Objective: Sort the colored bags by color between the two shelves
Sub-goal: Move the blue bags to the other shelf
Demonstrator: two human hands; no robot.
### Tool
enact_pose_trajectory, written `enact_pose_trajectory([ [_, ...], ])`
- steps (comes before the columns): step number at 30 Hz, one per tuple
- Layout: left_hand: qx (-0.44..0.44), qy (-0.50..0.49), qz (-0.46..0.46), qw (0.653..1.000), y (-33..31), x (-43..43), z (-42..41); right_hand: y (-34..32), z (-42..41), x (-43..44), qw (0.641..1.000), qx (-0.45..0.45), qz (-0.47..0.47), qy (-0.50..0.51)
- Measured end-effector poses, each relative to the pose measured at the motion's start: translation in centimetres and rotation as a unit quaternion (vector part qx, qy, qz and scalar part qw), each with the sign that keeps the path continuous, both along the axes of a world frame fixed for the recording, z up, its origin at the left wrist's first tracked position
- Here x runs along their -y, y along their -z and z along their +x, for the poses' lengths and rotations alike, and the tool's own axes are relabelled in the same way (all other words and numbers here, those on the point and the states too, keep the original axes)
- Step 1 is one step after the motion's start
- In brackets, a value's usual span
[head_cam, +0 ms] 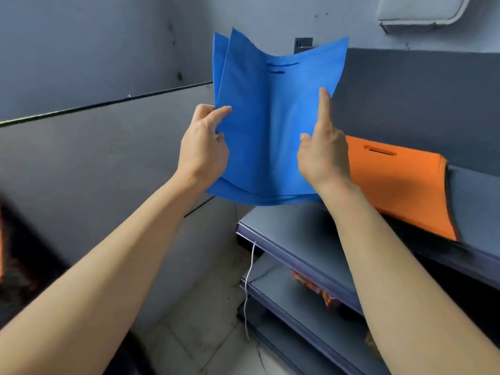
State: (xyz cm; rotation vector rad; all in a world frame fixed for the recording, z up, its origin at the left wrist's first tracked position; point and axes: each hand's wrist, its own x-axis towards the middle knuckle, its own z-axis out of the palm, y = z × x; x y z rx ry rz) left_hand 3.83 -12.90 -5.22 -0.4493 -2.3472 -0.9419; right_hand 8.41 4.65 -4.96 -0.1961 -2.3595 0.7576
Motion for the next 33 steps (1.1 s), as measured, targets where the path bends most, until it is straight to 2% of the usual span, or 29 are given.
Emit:
enact_pose_trajectory([
  [4,-0.010,-0.064,0.002,0.998,-0.5,7.3,2.5,-0.4,-1.5,6.5,0.996,-0.002,0.052,-0.070],
  [13,-0.028,-0.251,-0.027,0.967,-1.5,27.7,12.2,-1.1,1.5,28.7,0.969,-0.040,0.066,-0.236],
  [23,-0.016,-0.343,-0.004,0.939,-1.2,43.5,23.7,-0.8,8.9,46.7,0.926,-0.030,0.042,-0.374],
  [27,-0.004,-0.411,-0.009,0.911,-1.2,48.3,28.7,-1.4,12.0,53.0,0.895,-0.017,0.045,-0.444],
  [33,0.009,-0.537,-0.010,0.843,-1.2,53.4,36.3,-1.8,16.5,60.8,0.827,-0.026,0.029,-0.560],
])
